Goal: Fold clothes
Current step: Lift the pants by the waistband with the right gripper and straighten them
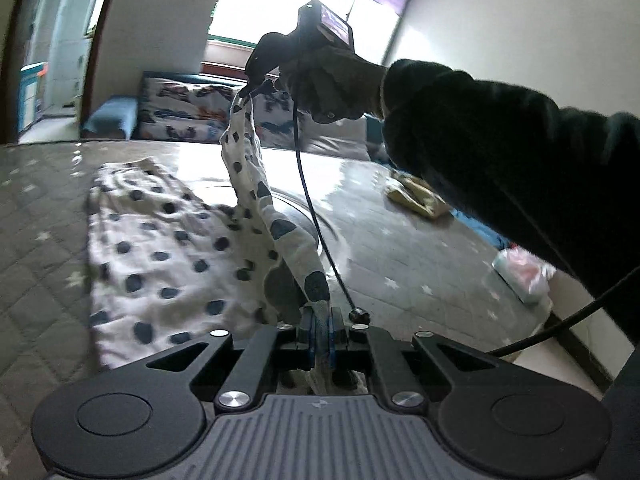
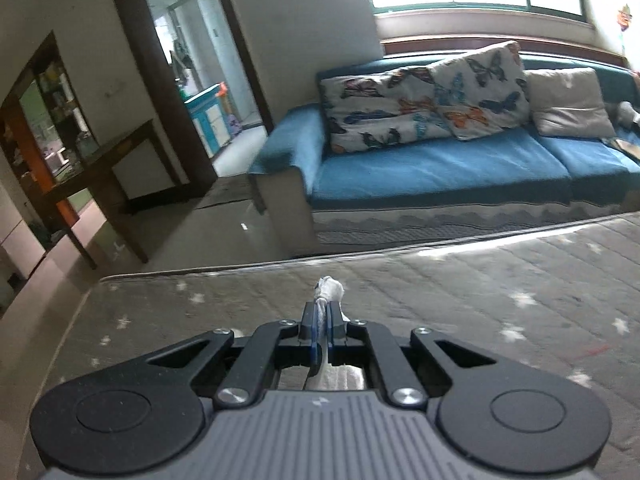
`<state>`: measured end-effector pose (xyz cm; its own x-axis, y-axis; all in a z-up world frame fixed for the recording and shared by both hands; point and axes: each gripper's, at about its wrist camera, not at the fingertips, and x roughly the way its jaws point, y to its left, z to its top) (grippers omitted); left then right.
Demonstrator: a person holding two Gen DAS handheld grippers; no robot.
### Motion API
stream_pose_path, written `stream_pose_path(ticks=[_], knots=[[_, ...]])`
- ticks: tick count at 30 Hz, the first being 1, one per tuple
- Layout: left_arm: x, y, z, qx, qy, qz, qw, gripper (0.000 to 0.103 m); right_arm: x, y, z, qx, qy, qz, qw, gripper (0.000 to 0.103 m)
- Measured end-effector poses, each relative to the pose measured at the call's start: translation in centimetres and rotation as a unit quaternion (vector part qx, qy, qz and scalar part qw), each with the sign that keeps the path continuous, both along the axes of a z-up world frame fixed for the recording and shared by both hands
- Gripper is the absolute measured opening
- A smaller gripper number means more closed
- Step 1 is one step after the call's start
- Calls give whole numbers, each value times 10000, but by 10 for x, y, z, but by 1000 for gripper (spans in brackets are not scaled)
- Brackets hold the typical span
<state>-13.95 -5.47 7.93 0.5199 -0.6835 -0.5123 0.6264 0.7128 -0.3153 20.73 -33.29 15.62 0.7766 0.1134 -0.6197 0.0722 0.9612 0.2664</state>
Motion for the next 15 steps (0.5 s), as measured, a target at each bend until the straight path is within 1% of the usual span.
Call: stream_pose_path(ticks=[3,6,10,15], knots=[[1,21,-3,-83,56,266,9996,6,12,35,-2,1,-15,153,9999,4],[3,39,-9,-171,133,458,9987,6,22,70,-9,-29,-3,321,9995,4],[5,58,-16,-220,288,641,9973,6,34,113,-27,-110,85,533,9985,4],[5,74,-28,-237,498,797,9953,6,46,165,-59,-244,251,806,9961,4]])
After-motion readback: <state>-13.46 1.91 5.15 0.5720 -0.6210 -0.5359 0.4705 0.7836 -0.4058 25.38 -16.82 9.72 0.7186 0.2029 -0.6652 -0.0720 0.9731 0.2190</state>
